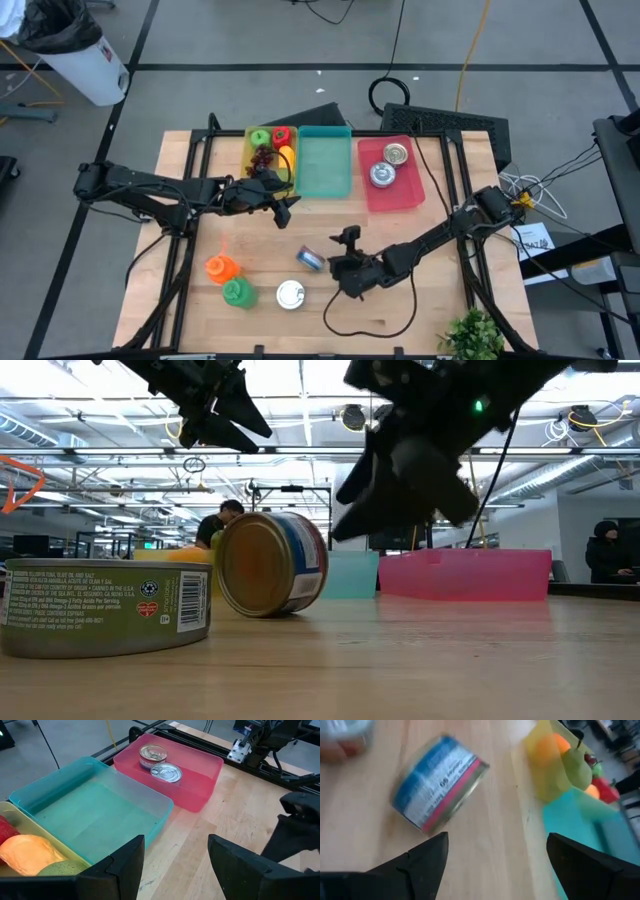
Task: Pick & Place Food Item
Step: Put the blue pink tuna can into the red bin
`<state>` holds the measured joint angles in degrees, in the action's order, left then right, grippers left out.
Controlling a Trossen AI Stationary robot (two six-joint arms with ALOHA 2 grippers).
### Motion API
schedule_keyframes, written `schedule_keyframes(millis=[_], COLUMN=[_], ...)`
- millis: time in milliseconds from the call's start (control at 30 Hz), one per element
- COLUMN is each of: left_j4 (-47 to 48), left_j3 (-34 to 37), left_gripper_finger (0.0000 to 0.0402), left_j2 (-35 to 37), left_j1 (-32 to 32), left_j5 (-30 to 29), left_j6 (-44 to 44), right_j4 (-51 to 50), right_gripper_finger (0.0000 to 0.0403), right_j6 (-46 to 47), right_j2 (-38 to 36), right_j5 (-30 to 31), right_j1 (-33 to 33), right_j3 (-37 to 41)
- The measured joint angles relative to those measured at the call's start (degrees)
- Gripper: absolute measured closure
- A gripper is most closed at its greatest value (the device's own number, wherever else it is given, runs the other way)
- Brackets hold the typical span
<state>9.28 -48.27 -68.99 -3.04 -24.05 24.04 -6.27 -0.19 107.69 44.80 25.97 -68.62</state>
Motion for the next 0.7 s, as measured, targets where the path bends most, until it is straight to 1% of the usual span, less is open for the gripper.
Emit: schedule_keyframes(millis=[67, 167, 233, 300, 400, 700], left_j4=[0.0, 0.0, 0.0, 0.0, 0.0, 0.0], left_j3=[0.0, 0.0, 0.0, 0.0, 0.0, 0.0], left_gripper_finger=[0.0174, 0.0174, 0.0174, 0.0174, 0.0174, 0.0174], left_j2=[0.0, 0.0, 0.0, 0.0, 0.0, 0.0], left_j1=[0.0, 0.0, 0.0, 0.0, 0.0, 0.0], left_j5=[0.0, 0.0, 0.0, 0.0, 0.0, 0.0], left_j6=[0.0, 0.0, 0.0, 0.0, 0.1, 0.1], right_j4=[0.3, 0.9, 3.5, 6.0, 9.0, 9.0], right_gripper_finger=[0.0083, 0.0083, 0.0083, 0.0083, 0.0083, 0.0083], right_j6=[3.0, 7.4, 11.8, 15.9, 18.5, 22.1], right_j2=[-1.1, -2.8, -3.1, -3.0, -1.5, 2.2], right_j5=[-2.4, -9.5, -13.9, -16.5, -16.3, -16.6], right_j1=[-0.2, -0.6, -0.8, -0.9, -1.0, -3.5], right_j3=[0.0, 0.0, 0.0, 0.0, 0.0, 0.1])
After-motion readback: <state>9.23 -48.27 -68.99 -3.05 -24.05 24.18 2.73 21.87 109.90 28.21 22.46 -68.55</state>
